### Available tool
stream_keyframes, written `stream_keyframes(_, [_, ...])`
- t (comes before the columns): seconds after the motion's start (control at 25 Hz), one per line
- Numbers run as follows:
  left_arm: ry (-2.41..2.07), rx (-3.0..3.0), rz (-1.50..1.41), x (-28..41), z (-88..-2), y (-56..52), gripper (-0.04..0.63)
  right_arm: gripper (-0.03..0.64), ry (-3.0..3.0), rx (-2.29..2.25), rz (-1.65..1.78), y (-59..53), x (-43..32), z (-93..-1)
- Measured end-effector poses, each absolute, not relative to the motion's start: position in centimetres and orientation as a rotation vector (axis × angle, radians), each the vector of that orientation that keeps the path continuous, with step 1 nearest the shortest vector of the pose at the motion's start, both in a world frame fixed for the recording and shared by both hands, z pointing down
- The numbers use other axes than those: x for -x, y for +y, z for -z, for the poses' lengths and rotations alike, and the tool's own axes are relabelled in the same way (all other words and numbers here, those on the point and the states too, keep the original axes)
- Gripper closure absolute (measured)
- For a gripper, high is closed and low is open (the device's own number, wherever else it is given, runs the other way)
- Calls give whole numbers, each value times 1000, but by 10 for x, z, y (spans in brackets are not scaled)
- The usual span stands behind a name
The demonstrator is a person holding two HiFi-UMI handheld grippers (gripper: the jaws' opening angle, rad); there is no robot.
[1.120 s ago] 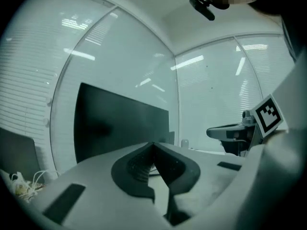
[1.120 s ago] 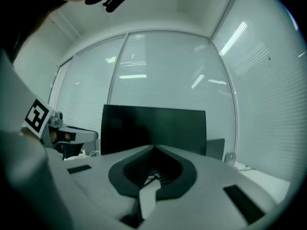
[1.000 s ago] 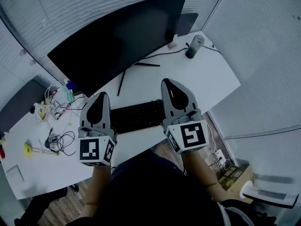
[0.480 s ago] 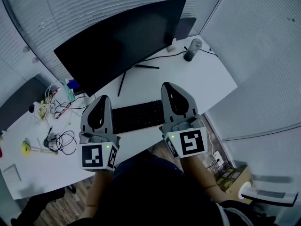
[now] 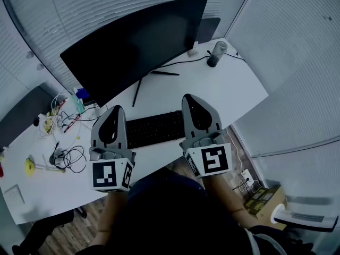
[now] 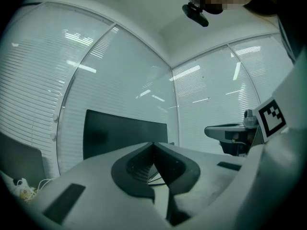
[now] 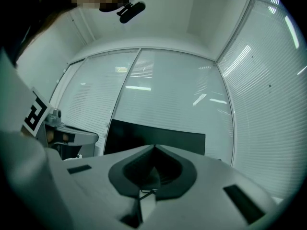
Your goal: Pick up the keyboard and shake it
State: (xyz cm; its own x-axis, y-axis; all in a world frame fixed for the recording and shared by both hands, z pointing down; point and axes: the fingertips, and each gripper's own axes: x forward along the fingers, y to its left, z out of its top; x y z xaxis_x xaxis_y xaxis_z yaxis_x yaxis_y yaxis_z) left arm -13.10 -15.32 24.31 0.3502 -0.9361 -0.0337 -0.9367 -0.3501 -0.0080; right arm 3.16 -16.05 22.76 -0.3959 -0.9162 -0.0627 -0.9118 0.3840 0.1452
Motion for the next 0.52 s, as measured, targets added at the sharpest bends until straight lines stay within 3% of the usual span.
stream_keyframes(0.52, [1748, 2563, -33, 121, -247, -143, 572, 591, -2569, -1756, 241, -147, -52, -236])
